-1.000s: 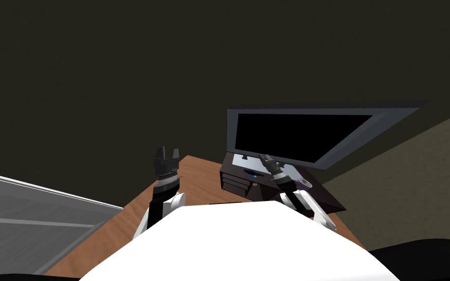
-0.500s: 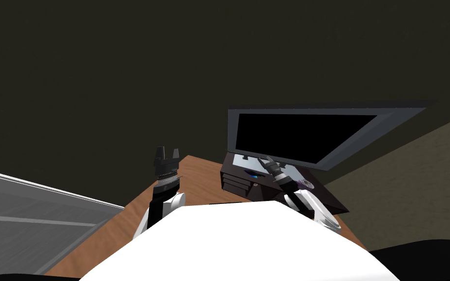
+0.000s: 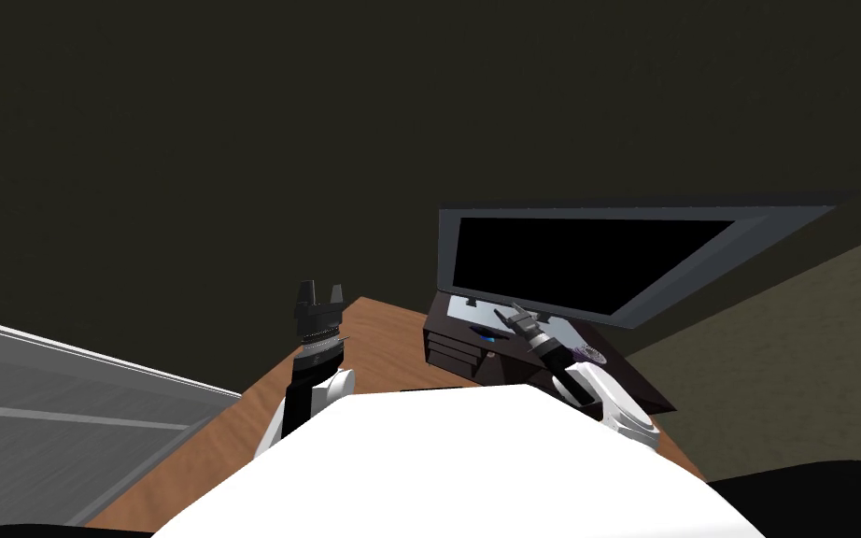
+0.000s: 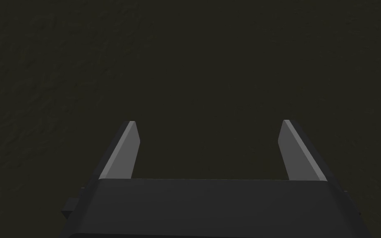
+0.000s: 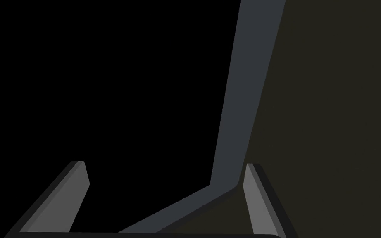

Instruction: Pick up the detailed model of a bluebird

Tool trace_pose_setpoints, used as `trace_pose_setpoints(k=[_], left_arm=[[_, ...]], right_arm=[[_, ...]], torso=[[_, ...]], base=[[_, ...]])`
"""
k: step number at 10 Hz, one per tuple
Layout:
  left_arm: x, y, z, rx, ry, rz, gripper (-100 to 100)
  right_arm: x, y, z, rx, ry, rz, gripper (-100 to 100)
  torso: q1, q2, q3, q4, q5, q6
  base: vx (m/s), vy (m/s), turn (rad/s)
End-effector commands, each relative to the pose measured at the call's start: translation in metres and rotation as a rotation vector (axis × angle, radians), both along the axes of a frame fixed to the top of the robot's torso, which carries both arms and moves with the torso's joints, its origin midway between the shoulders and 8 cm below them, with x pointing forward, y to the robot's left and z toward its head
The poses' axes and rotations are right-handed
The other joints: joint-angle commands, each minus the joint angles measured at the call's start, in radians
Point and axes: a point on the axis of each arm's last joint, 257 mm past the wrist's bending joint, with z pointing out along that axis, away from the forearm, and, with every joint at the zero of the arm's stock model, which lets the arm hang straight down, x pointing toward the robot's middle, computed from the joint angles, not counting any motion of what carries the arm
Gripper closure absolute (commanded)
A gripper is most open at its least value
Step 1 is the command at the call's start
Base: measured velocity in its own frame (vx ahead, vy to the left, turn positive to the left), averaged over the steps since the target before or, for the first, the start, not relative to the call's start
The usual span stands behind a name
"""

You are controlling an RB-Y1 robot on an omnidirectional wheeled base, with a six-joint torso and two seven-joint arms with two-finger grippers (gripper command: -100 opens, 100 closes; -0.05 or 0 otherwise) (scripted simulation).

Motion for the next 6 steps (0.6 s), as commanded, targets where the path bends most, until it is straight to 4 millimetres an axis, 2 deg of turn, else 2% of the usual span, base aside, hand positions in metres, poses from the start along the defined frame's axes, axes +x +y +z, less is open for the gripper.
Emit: trace_pose_setpoints(k=[1, 2, 4, 5, 6], left_arm=[[0.0, 0.0, 0.0, 0.0, 0.0, 0.0, 0], [0.0, 0.0, 0.0, 0.0, 0.0, 0.0, 0], [0.0, 0.0, 0.0, 0.0, 0.0, 0.0, 0], [0.0, 0.0, 0.0, 0.0, 0.0, 0.0, 0], [0.0, 0.0, 0.0, 0.0, 0.0, 0.0, 0]], right_arm=[[-0.001, -0.004, -0.011, -0.063, 0.024, 0.003, -100], [-0.001, -0.015, -0.022, -0.121, 0.047, 0.002, -100], [-0.002, -0.015, -0.03, -0.155, 0.066, 0.005, -100], [-0.003, -0.027, -0.045, -0.214, 0.098, 0.006, -100], [-0.003, -0.026, -0.05, -0.241, 0.11, 0.01, -100]], torso=[[0.0, 0.0, 0.0, 0.0, 0.0, 0.0], [0.0, 0.0, 0.0, 0.0, 0.0, 0.0], [0.001, 0.0, 0.0, 0.0, 0.0, 0.0], [0.0, 0.0, 0.0, 0.0, 0.0, 0.0], [0.0, 0.0, 0.0, 0.0, 0.0, 0.0]], base=[[0.007, 0.02, 0.021], [0.009, 0.032, 0.047], [0.006, 0.021, 0.008], [0.01, 0.025, 0.039], [0.011, 0.026, 0.034]])
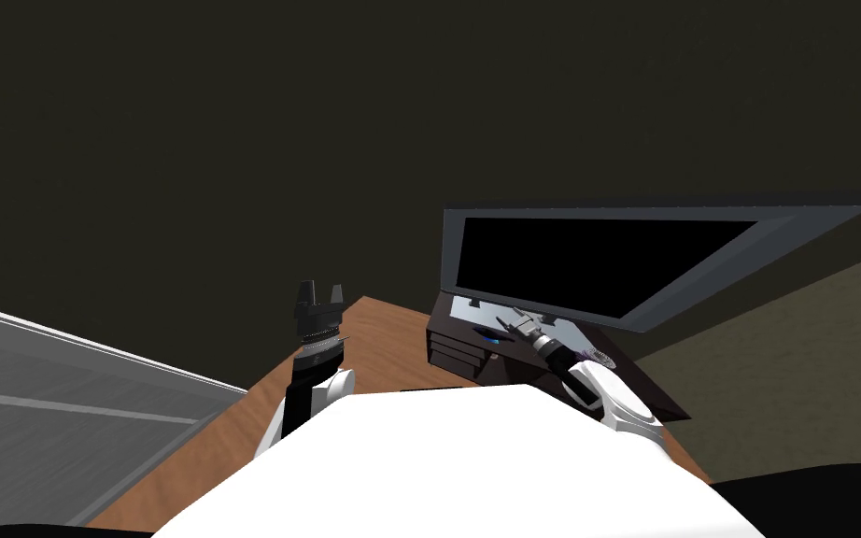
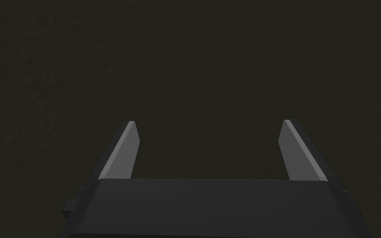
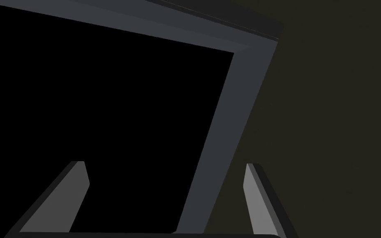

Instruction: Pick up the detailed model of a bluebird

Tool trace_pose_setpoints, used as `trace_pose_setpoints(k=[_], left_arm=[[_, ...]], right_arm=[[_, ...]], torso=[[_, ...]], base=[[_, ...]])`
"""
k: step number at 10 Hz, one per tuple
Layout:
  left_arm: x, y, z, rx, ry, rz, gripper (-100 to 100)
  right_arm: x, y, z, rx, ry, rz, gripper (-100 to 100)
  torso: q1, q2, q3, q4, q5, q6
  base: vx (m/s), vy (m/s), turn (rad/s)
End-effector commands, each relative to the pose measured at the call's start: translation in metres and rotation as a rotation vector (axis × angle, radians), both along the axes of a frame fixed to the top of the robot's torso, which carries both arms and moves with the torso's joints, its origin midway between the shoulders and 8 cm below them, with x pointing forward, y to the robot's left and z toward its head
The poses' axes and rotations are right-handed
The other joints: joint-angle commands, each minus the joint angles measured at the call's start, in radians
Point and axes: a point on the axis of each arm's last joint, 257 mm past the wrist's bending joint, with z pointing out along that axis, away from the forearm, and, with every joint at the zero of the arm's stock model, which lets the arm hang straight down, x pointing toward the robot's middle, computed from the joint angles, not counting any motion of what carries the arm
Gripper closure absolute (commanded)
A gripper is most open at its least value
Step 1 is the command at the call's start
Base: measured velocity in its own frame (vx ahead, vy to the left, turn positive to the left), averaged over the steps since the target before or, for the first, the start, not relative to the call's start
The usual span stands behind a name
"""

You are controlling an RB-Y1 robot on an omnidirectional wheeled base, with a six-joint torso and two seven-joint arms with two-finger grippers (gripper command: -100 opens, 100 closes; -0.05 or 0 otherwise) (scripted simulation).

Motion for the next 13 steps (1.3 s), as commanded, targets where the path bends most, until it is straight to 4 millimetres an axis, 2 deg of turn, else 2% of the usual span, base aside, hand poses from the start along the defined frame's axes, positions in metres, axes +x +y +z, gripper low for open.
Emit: trace_pose_setpoints(k=[1, 3, 4, 5, 6, 8, 9, 10, 13], left_arm=[[0.0, 0.0, 0.0, 0.0, 0.0, 0.0, 0], [0.0, 0.0, 0.0, 0.0, 0.0, 0.0, 0], [0.0, 0.0, 0.0, 0.0, 0.0, 0.0, 0], [0.0, 0.0, 0.0, 0.0, 0.0, 0.0, 0], [0.0, 0.0, 0.0, 0.0, 0.0, 0.0, 0], [0.0, 0.0, 0.0, 0.0, 0.0, 0.0, 0], [0.0, 0.0, 0.0, 0.0, 0.0, 0.0, 0], [0.0, 0.0, 0.0, 0.0, 0.0, 0.0, 0], [0.0, 0.0, 0.0, 0.0, 0.0, 0.0, 0]], right_arm=[[-0.004, -0.013, -0.018, -0.07, 0.042, 0.003, -100], [-0.005, -0.013, -0.024, -0.103, 0.058, 0.009, -100], [-0.008, -0.025, -0.039, -0.154, 0.095, 0.013, -100], [-0.009, -0.025, -0.043, -0.18, 0.108, 0.018, -100], [-0.01, -0.036, -0.053, -0.222, 0.134, 0.024, -100], [-0.013, -0.038, -0.063, -0.251, 0.159, 0.028, -100], [-0.017, -0.051, -0.076, -0.294, 0.197, 0.034, -100], [-0.018, -0.051, -0.08, -0.316, 0.209, 0.04, -100], [-0.026, -0.074, -0.103, -0.418, 0.286, 0.064, -100]], torso=[[0.0, 0.0, 0.0, 0.0, 0.0, 0.0], [0.001, 0.0, 0.0, 0.0, 0.0, 0.0], [0.0, 0.0, 0.0, 0.0, 0.0, 0.0], [0.0, 0.0, 0.0, 0.0, 0.0, 0.0], [0.0, 0.0, 0.0, 0.0, 0.0, 0.0], [0.001, 0.0, 0.0, 0.0, 0.0, 0.0], [0.0, 0.0, 0.0, 0.0, 0.0, 0.0], [0.001, 0.0, 0.0, 0.0, 0.0, 0.0], [0.001, -0.001, 0.0, 0.0, 0.0, 0.0]], base=[[0.018, 0.04, 0.073], [0.011, 0.023, 0.008], [0.013, 0.034, 0.065], [0.013, 0.033, 0.038], [0.015, 0.049, 0.084], [0.014, 0.029, 0.009], [0.017, 0.034, 0.076], [0.018, 0.033, 0.043], [0.025, 0.046, 0.068]])
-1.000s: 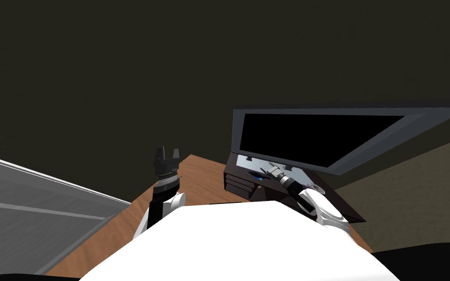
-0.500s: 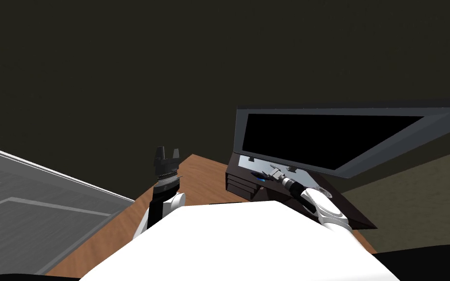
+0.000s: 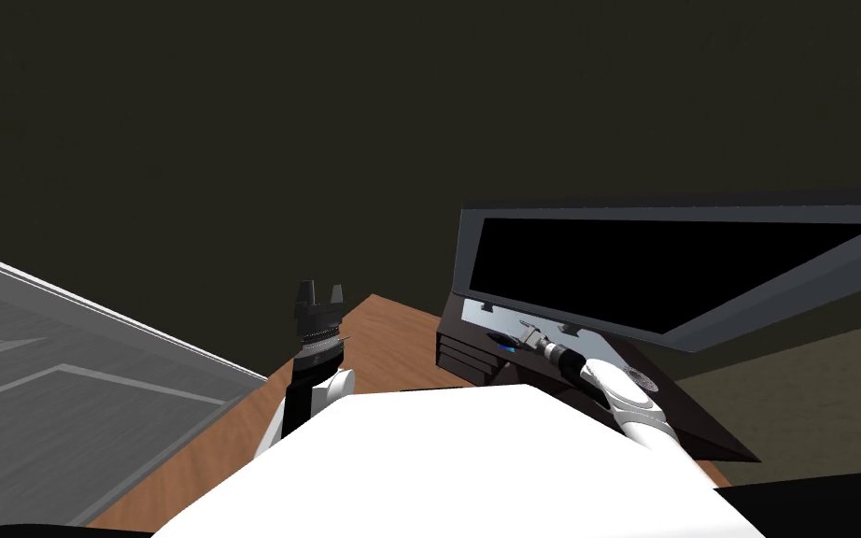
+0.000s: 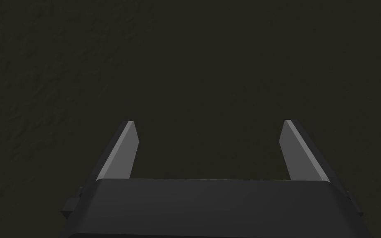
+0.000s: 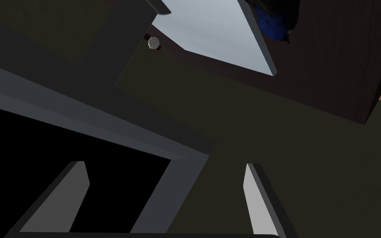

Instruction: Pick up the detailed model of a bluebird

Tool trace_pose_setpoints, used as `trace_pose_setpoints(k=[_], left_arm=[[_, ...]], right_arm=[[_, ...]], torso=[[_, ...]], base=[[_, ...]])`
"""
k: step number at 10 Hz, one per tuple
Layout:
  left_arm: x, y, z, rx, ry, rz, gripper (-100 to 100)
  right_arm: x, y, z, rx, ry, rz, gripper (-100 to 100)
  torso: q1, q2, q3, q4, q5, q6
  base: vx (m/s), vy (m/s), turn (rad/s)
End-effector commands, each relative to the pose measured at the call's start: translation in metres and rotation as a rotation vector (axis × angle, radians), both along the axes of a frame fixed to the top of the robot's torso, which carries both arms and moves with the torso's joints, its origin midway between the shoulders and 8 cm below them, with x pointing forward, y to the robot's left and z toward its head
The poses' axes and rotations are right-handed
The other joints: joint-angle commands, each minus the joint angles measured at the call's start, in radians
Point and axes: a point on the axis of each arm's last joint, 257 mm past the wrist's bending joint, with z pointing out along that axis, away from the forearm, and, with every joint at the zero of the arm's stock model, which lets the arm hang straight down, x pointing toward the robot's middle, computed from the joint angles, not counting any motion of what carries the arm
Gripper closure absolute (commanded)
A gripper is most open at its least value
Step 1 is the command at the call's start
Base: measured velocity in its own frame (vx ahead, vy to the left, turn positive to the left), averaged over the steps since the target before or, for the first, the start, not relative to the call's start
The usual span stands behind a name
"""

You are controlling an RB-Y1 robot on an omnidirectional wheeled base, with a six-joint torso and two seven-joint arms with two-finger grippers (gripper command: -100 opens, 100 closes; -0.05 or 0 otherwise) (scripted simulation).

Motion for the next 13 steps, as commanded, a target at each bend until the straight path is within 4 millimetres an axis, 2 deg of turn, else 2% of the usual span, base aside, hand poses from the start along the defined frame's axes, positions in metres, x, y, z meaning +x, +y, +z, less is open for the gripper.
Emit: trace_pose_setpoints(k=[1, 2, 5, 8, 9, 12, 13], left_arm=[[0.0, 0.0, 0.0, 0.0, 0.0, 0.0, 0], [0.0, 0.0, 0.0, 0.0, 0.0, 0.0, 0], [0.0, 0.0, 0.0, 0.0, 0.0, 0.0, 0], [0.0, 0.0, 0.0, 0.0, 0.0, 0.0, 0], [0.0, 0.0, 0.0, 0.0, 0.0, 0.0, 0], [0.0, 0.0, 0.0, 0.0, 0.0, 0.0, 0], [0.0, 0.0, 0.0, 0.0, 0.0, 0.0, 0]], right_arm=[[-0.006, -0.011, -0.014, -0.042, 0.043, 0.007, -100], [-0.006, -0.011, -0.014, -0.042, 0.043, 0.007, -100], [-0.019, -0.036, -0.038, -0.125, 0.134, 0.024, -100], [-0.03, -0.05, -0.054, -0.187, 0.198, 0.041, -100], [-0.038, -0.06, -0.062, -0.212, 0.237, 0.048, -100], [-0.049, -0.072, -0.075, -0.258, 0.296, 0.064, -100], [-0.059, -0.081, -0.084, -0.281, 0.339, 0.072, -100]], torso=[[0.0, 0.0, 0.0, 0.0, 0.0, 0.0], [0.0, 0.0, 0.0, 0.0, 0.0, 0.001], [-0.001, 0.001, 0.0, 0.0, 0.0, 0.001], [-0.001, 0.0, 0.0, 0.0, 0.0, 0.0], [-0.001, 0.0, 0.0, 0.0, 0.0, 0.001], [-0.001, 0.0, 0.0, 0.0, 0.0, 0.0], [-0.001, 0.001, 0.0, 0.0, 0.0, 0.001]], base=[[0.024, 0.042, 0.041], [0.008, 0.021, -0.017], [0.025, 0.042, 0.072], [0.031, 0.037, 0.053], [0.046, 0.039, 0.082], [0.03, 0.037, 0.051], [0.042, 0.039, 0.058]])
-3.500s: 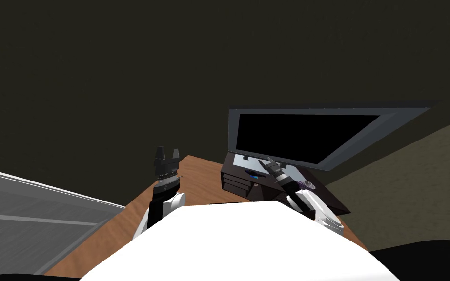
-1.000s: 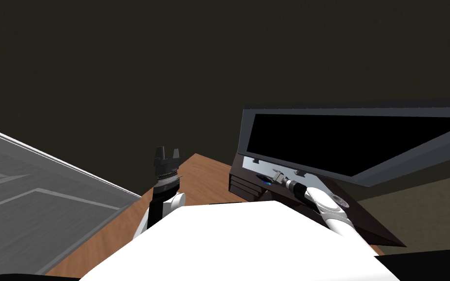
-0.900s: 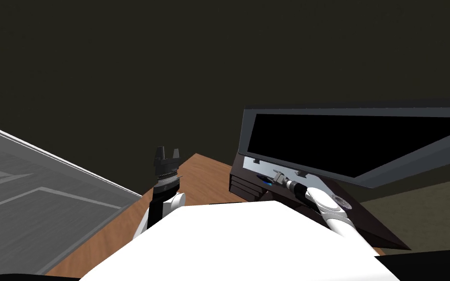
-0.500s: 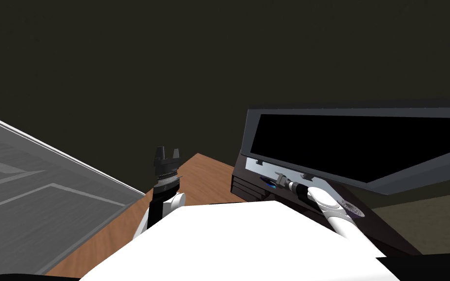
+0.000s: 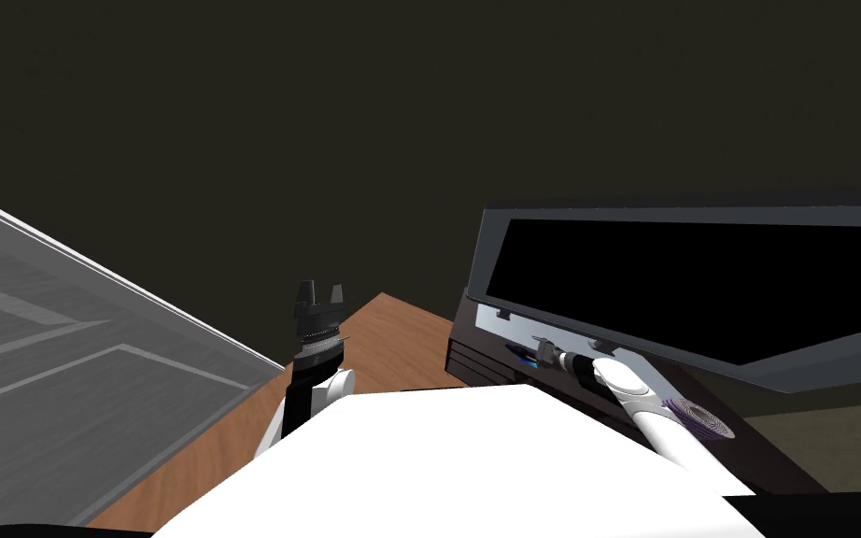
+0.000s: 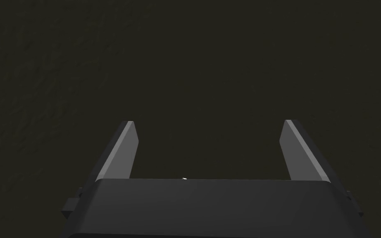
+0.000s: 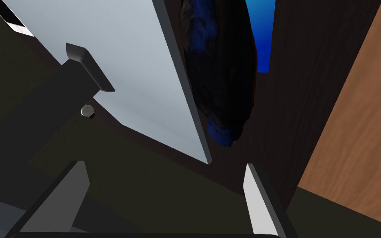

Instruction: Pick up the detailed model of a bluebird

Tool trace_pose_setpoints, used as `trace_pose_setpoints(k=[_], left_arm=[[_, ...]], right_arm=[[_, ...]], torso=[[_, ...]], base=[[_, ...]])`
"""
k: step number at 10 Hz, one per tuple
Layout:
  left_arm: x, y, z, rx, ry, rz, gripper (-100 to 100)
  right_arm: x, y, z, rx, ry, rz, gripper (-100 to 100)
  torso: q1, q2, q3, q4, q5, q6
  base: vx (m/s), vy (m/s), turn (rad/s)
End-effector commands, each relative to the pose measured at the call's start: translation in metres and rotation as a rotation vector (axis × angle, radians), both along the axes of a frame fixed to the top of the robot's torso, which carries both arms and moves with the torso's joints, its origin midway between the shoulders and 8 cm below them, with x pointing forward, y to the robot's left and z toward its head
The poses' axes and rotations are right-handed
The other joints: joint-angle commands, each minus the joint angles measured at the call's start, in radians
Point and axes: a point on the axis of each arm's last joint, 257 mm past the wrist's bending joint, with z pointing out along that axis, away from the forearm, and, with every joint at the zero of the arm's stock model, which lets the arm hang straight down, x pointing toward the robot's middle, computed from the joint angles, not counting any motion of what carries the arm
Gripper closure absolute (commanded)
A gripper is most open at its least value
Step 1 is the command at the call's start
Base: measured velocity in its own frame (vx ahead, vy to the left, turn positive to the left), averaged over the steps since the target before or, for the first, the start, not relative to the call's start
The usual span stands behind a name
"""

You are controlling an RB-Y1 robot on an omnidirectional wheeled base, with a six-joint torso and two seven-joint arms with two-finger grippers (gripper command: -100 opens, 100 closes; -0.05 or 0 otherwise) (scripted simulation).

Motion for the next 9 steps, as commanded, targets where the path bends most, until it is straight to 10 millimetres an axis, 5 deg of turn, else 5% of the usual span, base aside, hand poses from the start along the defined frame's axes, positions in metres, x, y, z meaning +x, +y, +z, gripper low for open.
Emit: trace_pose_setpoints(k=[1, 9], left_arm=[[0.0, 0.0, 0.0, 0.0, 0.0, 0.0, 0], [0.0, 0.0, 0.0, 0.0, 0.0, 0.0, 0]], right_arm=[[-0.006, -0.003, -0.007, -0.017, 0.027, 0.007, -100], [-0.067, -0.026, -0.055, -0.084, 0.249, 0.043, -100]], torso=[[0.0, 0.0, 0.0, 0.0, 0.0, 0.0], [-0.002, -0.002, -0.001, -0.001, 0.0, 0.0]], base=[[0.033, 0.031, 0.041], [0.056, 0.019, 0.062]])
